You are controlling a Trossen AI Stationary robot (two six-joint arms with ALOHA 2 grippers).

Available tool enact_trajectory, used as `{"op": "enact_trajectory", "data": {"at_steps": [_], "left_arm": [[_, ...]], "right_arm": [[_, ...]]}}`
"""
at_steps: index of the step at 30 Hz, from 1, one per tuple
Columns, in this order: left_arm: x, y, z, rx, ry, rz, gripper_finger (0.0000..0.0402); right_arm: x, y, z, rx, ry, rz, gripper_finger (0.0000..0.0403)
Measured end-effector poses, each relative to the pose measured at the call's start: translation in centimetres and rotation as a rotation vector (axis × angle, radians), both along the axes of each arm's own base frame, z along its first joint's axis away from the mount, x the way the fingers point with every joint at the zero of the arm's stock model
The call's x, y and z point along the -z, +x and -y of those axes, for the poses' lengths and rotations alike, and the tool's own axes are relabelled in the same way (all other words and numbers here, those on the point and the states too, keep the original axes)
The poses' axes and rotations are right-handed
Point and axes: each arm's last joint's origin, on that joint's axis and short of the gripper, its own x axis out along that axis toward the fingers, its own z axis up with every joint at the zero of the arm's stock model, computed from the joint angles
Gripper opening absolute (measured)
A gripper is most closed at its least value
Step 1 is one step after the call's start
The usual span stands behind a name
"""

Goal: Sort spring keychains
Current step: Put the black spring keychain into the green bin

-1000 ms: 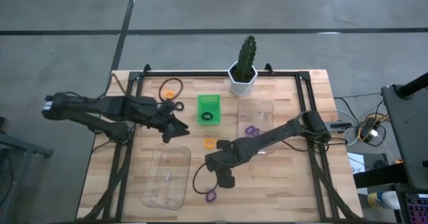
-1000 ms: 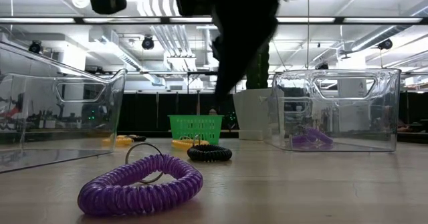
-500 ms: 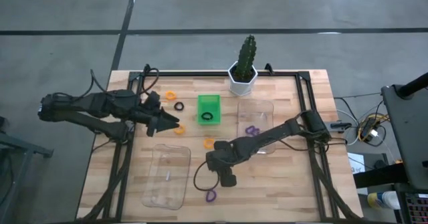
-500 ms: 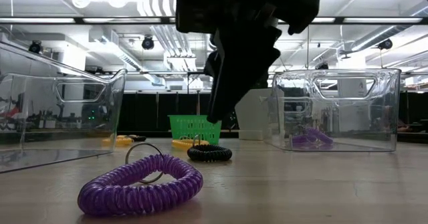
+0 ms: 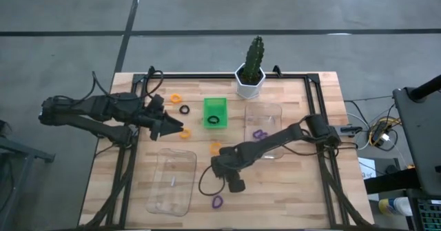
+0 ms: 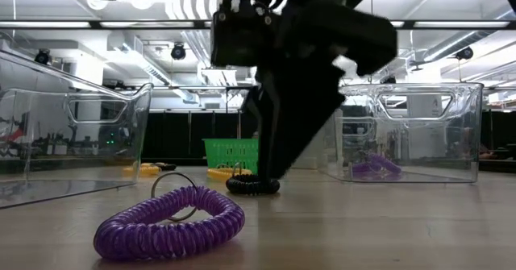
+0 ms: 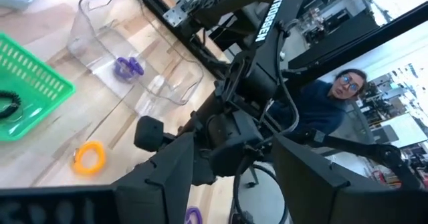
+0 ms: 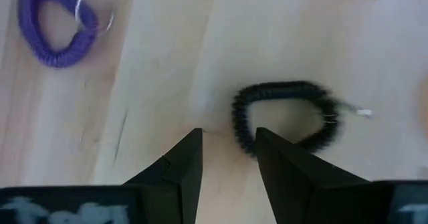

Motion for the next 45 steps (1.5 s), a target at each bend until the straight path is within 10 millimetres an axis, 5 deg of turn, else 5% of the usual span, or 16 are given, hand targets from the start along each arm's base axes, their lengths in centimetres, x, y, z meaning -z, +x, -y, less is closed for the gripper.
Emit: {"op": "enact_trajectory", "data": {"at_steps": [15,22,26,35,45], "left_arm": [[0.1,-0.5,-0.1,-0.006,-0.015,-0.014,0.0195],[0.0,-0.6,-0.1,-0.008,-0.015,-0.009,0.0195],[0.0,-0.6,-0.1,-0.006,-0.010,-0.008,0.0195],[0.0,-0.7,-0.1,-0.006,-0.009,-0.007,0.0195],[0.0,-0.7,-0.1,-0.003,0.002,-0.005,0.0195]], "right_arm": [[1.6,0.6,0.6,0.035,0.006,-0.039,0.0097],[1.6,0.8,0.8,0.109,0.038,-0.069,0.0036],[0.0,1.3,0.5,0.104,0.047,-0.060,0.0017],[-7.4,3.4,0.5,0.110,0.015,0.075,0.0014],[-11.8,4.7,6.2,0.262,-0.067,0.160,0.0013]]}}
